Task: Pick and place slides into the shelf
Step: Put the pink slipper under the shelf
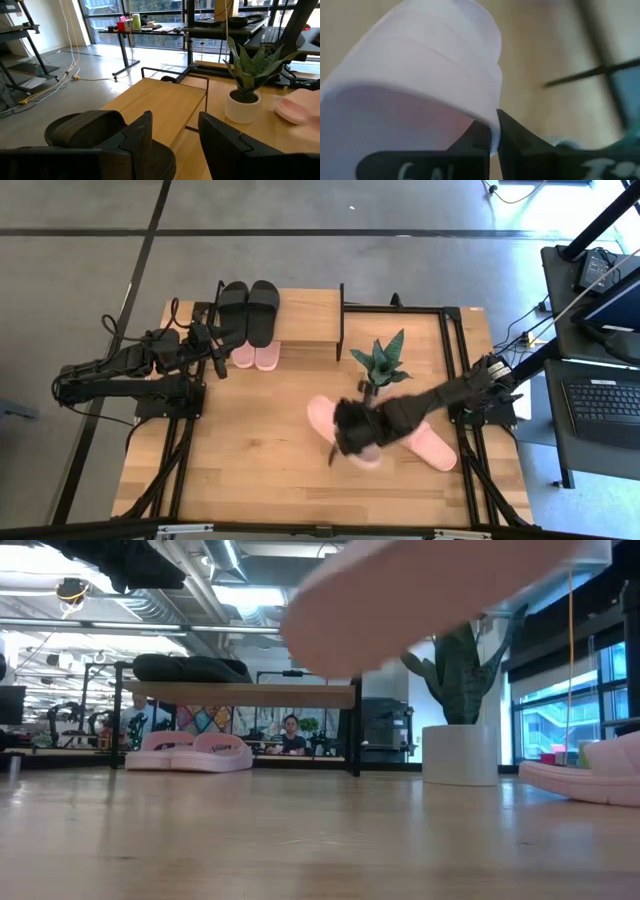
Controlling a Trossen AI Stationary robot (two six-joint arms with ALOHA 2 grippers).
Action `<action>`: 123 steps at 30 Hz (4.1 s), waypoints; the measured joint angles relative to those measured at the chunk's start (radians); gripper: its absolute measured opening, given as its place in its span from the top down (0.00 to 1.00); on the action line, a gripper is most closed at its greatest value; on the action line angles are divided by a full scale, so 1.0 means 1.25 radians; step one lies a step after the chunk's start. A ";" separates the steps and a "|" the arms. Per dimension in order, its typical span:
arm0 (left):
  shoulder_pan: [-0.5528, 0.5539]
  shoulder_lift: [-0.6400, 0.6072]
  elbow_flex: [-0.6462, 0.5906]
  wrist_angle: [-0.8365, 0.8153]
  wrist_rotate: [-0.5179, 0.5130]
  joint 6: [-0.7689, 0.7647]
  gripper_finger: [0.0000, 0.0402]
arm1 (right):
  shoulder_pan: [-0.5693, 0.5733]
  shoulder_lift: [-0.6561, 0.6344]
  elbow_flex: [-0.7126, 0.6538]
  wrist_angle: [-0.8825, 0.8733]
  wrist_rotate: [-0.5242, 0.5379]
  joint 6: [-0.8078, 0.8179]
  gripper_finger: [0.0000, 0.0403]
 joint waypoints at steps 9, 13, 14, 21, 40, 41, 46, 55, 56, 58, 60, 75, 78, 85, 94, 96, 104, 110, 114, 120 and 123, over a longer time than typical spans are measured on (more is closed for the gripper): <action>0.000 0.000 0.000 -0.051 -0.002 0.001 0.62 | -0.166 -0.001 0.054 0.232 0.039 -0.243 0.97; 0.000 0.000 0.000 -0.096 -0.006 0.000 0.62 | -0.211 0.014 0.056 0.300 0.040 -0.269 0.97; 0.000 0.000 0.000 -0.099 -0.006 0.000 0.62 | -0.219 0.023 0.056 0.304 0.040 -0.275 0.97; 0.000 0.000 0.000 -0.096 -0.006 0.000 0.62 | -0.243 0.132 0.075 0.350 0.035 -0.336 0.97; 0.000 0.000 0.000 -0.096 -0.006 -0.016 0.62 | -0.288 0.413 0.369 0.027 0.081 -0.154 0.97; 0.000 0.000 0.000 -0.096 -0.006 -0.016 0.62 | -0.289 0.417 0.370 0.027 0.080 -0.149 0.97; 0.000 0.000 0.000 -0.096 -0.006 -0.016 0.62 | -0.291 0.436 0.370 0.019 0.064 -0.116 0.97; 0.000 0.000 0.000 -0.096 -0.006 -0.015 0.62 | -0.305 0.468 0.370 0.022 0.064 -0.046 0.97; 0.000 0.000 0.000 -0.096 -0.006 -0.015 0.62 | -0.308 0.469 0.370 0.021 0.065 -0.033 0.97; 0.000 0.000 0.000 -0.096 -0.006 -0.015 0.62 | -0.313 0.469 0.370 0.022 0.065 -0.020 0.97; 0.000 0.000 0.000 -0.096 -0.006 -0.015 0.62 | -0.318 0.469 0.370 0.022 0.065 -0.010 0.97; 0.000 0.000 0.000 -0.098 -0.006 -0.014 0.62 | -0.332 0.471 0.370 0.085 0.018 -0.021 0.78; 0.000 0.000 0.000 -0.098 -0.006 -0.013 0.62 | -0.333 0.471 0.370 0.098 0.005 -0.029 0.74; 0.000 0.000 0.000 -0.098 -0.006 -0.013 0.62 | -0.333 0.471 0.370 0.114 -0.015 -0.015 0.70; 0.000 0.000 0.000 -0.098 -0.006 -0.013 0.62 | -0.333 0.471 0.370 0.113 -0.019 -0.014 0.51; 0.000 0.000 0.000 -0.098 -0.006 -0.013 0.62 | -0.333 0.471 0.377 0.104 -0.021 -0.014 0.47; 0.000 0.000 0.000 -0.085 0.084 0.025 0.62 | -0.317 0.471 0.502 0.045 -0.028 -0.033 0.42; -0.001 0.000 0.000 -0.064 0.210 0.027 0.62 | -0.273 0.392 0.518 -0.029 -0.059 -0.078 0.42; -0.020 0.022 0.000 -0.057 0.225 0.025 0.62 | -0.237 0.315 0.512 -0.100 -0.086 -0.124 0.42; -0.075 0.082 0.000 0.046 0.208 0.020 0.62 | -0.218 0.229 0.493 -0.168 -0.068 -0.210 0.42; -0.109 0.121 0.000 0.095 0.169 0.020 0.62 | -0.218 0.169 0.426 -0.162 -0.066 -0.248 0.42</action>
